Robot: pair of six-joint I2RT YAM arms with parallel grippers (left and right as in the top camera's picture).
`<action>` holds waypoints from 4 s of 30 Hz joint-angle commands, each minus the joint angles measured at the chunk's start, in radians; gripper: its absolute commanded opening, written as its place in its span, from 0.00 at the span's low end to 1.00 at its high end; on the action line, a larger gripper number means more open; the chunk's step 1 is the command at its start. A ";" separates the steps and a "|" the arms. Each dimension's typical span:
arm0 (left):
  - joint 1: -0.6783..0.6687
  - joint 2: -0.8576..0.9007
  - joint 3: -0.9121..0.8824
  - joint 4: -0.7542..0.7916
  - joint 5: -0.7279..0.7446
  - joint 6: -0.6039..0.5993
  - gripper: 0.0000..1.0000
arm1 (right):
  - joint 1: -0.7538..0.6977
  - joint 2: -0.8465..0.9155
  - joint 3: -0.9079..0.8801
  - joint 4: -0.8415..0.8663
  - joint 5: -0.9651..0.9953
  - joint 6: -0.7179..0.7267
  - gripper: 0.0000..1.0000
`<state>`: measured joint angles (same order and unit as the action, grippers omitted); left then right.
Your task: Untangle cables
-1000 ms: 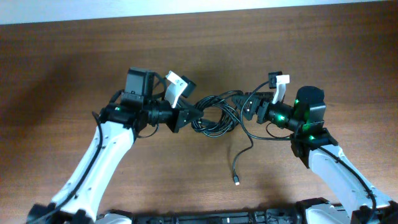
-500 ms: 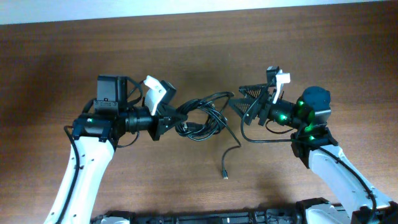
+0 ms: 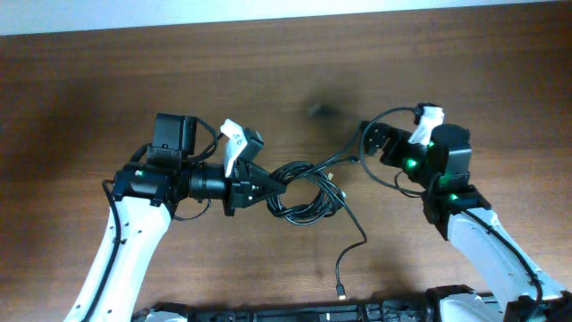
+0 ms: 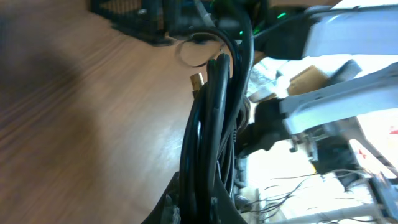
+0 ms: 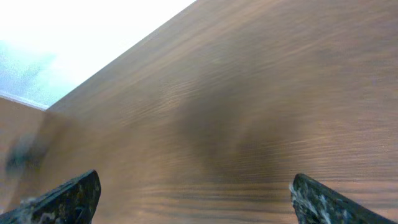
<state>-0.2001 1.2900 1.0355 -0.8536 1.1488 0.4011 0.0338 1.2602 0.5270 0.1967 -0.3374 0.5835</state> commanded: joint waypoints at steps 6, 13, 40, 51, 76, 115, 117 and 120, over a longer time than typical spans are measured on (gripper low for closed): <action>-0.003 -0.021 0.013 0.000 -0.431 0.005 0.00 | -0.191 -0.007 0.001 0.039 -0.793 -0.296 0.99; -0.214 0.023 0.013 0.003 -0.534 0.069 0.00 | 0.047 -0.006 0.001 0.122 -0.945 -0.374 1.00; -0.134 0.026 0.085 0.062 -0.580 -0.854 0.78 | 0.377 -0.006 0.001 -0.040 -0.383 -0.196 0.04; -0.273 0.132 0.079 0.002 -0.861 -1.474 0.43 | 0.378 -0.006 0.001 -0.040 -0.384 -0.174 0.04; -0.018 -0.028 0.233 -0.045 -0.989 -1.258 0.05 | 0.378 -0.006 0.000 -0.185 -0.256 -0.174 0.04; -0.055 0.055 0.188 -0.150 -1.202 -0.841 0.00 | 0.377 -0.006 0.000 -0.115 -0.300 0.041 0.99; -0.025 0.042 0.188 -0.150 -1.202 -0.841 0.00 | 0.377 -0.006 0.000 -0.115 -0.300 0.042 0.99; 0.024 0.023 0.188 -0.151 -1.201 -0.888 0.00 | 0.377 -0.006 0.000 -0.115 -0.300 0.041 0.99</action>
<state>-0.2115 1.3506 1.2236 -1.0069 -0.0429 -0.4526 0.4114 1.2598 0.5251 0.0814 -0.6506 0.6422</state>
